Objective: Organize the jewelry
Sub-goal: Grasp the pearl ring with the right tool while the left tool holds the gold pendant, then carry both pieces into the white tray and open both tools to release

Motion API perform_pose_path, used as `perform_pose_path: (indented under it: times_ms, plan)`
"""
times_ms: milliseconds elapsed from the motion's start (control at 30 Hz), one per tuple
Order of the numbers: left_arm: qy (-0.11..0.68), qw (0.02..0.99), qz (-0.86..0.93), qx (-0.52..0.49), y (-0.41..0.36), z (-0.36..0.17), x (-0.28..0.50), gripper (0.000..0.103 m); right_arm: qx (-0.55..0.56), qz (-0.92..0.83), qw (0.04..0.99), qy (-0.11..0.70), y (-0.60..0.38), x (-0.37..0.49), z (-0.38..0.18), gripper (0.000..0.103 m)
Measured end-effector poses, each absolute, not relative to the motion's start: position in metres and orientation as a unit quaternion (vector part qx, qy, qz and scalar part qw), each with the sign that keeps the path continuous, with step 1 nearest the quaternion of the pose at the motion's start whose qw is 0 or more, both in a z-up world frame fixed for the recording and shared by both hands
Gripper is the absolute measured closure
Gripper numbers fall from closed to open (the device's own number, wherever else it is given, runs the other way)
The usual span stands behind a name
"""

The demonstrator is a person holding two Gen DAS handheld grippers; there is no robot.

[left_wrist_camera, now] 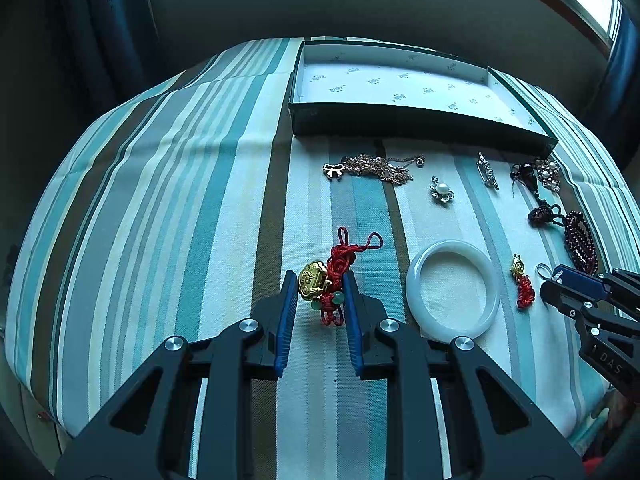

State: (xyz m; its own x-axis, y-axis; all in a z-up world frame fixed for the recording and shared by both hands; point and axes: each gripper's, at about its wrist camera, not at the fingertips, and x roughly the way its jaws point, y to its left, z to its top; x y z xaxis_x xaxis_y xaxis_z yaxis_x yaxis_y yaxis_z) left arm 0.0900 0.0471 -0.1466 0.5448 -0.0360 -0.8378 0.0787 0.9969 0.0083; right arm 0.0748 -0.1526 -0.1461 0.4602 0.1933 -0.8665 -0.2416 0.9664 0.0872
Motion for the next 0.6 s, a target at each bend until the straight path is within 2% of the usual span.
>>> perform_pose_path:
  times_ms: [300,600]
  plan:
    - [0.472,0.881,-0.033,0.021,0.045,-0.144,0.089,0.08,-0.02,0.126,0.859,0.495,-0.157,0.074,-0.14,0.081]
    - [0.445,0.894,-0.046,0.015,0.034,-0.118,0.096,0.08,-0.001,0.112,0.883,0.456,-0.17,0.092,-0.109,0.081]
